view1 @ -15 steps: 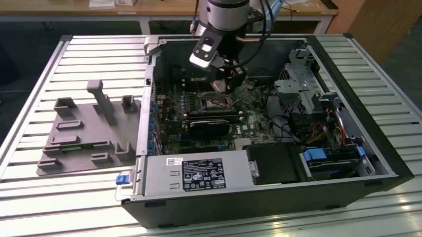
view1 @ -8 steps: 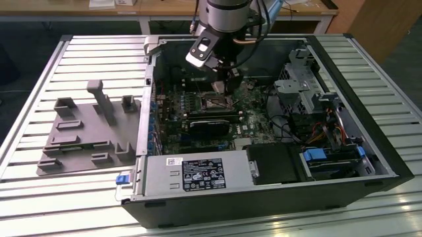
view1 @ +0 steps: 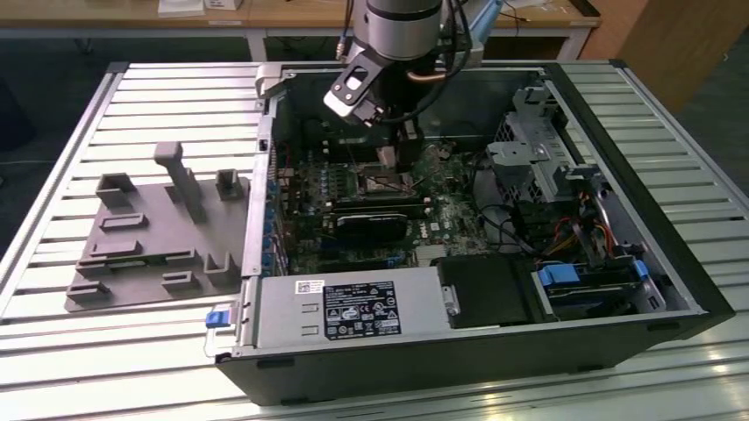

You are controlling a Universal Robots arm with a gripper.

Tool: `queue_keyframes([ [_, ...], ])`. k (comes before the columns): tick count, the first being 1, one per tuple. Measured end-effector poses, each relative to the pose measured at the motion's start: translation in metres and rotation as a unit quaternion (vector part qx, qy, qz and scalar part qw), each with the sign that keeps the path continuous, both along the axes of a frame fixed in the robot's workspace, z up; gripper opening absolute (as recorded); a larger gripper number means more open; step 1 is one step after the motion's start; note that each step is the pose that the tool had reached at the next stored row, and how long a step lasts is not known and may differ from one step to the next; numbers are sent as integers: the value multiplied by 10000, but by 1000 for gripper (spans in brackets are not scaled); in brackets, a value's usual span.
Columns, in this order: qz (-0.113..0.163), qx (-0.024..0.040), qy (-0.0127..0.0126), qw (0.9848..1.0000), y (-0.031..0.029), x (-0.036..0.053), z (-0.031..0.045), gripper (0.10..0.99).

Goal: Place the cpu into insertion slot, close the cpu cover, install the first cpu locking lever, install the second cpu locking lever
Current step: 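Place the cpu into insertion slot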

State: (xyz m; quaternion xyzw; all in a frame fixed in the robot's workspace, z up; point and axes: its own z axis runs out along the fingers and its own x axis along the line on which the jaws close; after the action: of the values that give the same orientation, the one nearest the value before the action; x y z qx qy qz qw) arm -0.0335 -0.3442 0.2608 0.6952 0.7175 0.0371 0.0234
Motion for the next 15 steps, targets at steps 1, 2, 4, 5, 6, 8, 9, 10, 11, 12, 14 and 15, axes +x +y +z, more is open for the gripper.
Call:
queue_keyframes([
  [1,-82,0,0,10000,0,-1,-6,541],
  [2,-151,0,0,9999,0,-3,-13,541],
  [4,-238,0,1,9997,4,-11,-28,541],
  [5,-253,-1,1,9997,8,-15,-34,541],
  [6,-259,0,0,9997,12,-16,-41,541],
  [8,-263,0,0,9997,22,-19,-57,541],
  [9,-263,0,0,9997,27,-21,-65,541],
  [10,-263,-1,0,9997,33,-23,-74,541],
  [11,-262,-1,-1,9997,38,-24,-84,541],
  [12,-262,0,-2,9997,43,-25,-94,541],
  [14,-263,0,-4,9997,52,-28,-117,541],
  [15,-262,-2,-4,9997,58,-30,-127,541],
])
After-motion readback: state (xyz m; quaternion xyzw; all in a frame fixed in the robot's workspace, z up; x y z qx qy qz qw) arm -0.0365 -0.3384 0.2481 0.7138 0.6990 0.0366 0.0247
